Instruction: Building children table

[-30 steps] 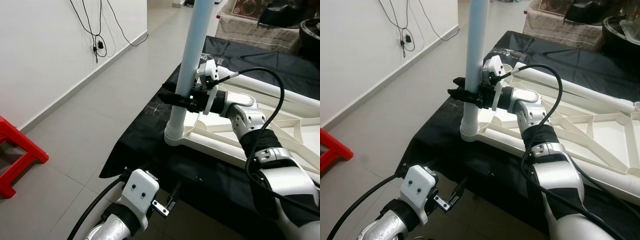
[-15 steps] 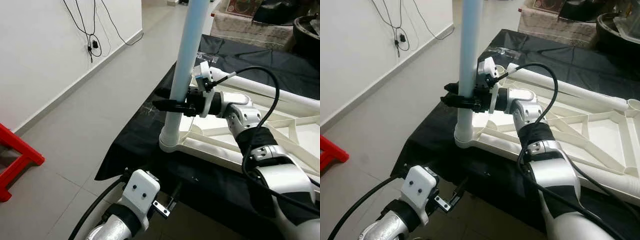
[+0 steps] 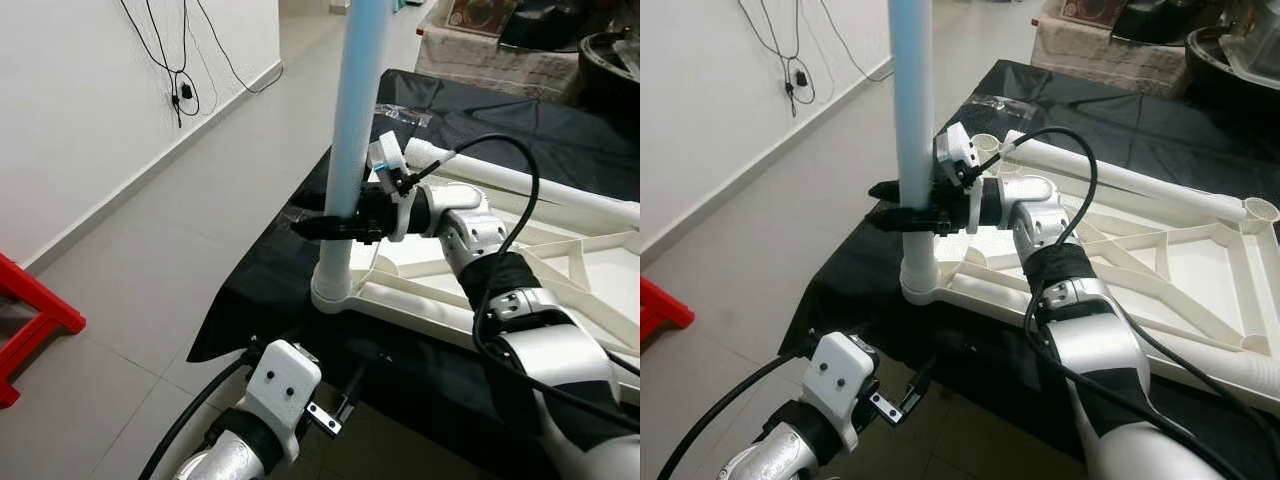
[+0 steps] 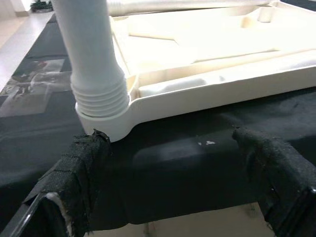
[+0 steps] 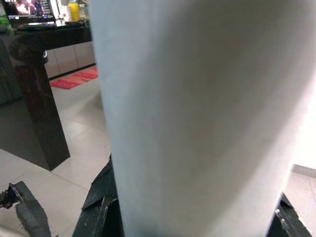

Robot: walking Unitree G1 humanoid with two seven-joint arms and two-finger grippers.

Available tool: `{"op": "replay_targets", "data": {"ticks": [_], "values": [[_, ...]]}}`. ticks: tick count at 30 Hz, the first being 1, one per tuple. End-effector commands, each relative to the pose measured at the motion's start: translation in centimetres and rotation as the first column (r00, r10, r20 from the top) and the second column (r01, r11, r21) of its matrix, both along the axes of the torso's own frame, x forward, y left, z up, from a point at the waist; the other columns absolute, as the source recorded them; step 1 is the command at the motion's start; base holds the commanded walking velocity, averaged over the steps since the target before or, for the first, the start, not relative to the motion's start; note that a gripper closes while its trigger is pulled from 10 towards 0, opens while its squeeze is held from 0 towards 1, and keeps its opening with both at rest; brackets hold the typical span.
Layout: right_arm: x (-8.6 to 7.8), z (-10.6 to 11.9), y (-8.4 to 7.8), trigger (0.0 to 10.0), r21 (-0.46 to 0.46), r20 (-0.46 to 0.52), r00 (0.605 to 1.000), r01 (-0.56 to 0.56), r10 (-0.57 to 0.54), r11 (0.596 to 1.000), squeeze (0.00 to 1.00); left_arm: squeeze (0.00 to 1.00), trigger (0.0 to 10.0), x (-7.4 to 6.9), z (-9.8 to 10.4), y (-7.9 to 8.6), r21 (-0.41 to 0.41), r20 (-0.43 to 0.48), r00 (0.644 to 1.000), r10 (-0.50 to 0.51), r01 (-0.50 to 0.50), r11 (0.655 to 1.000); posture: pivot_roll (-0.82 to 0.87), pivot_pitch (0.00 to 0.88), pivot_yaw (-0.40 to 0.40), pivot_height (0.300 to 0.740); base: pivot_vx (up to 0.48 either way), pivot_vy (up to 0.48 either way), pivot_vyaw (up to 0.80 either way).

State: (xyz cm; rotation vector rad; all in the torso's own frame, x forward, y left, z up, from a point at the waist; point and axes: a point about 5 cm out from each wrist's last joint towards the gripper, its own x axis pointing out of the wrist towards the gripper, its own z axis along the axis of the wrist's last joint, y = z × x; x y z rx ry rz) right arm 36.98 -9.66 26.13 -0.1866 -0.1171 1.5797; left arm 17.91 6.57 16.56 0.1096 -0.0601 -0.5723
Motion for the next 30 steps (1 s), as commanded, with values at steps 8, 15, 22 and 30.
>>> {"op": "replay_targets", "data": {"ticks": [8,15,22,30], "values": [[0.0,-3.4,1.7,10.0,-0.046,-0.120,0.992,0.035,-0.040,0.998,0.00,0.00,10.0,-0.2,-0.2,0.0,0.008,-0.009,1.000,-0.005,0.005,1.000,0.20,0.167,-0.063,0.740,0.000,0.000,0.00],[1.1,-3.6,1.2,10.0,-0.011,-0.090,0.962,0.258,-0.258,0.966,0.00,0.00,10.0,-0.1,-0.2,0.0,0.008,-0.008,1.000,-0.001,0.001,1.000,0.20,0.172,-0.065,0.740,0.000,0.000,0.00],[1.6,-3.6,0.2,10.0,0.062,-0.075,0.917,0.396,-0.392,0.916,0.00,0.00,10.0,0.0,-0.2,0.0,0.009,-0.008,1.000,0.000,0.000,1.000,0.20,0.176,-0.067,0.740,0.000,0.000,0.00],[1.3,-3.2,0.0,10.0,0.155,-0.085,0.907,0.421,-0.412,0.894,0.00,0.00,10.0,0.1,-0.3,0.1,0.006,-0.013,1.000,0.001,-0.001,1.000,0.19,0.179,-0.060,0.740,0.000,0.000,0.00]]}}
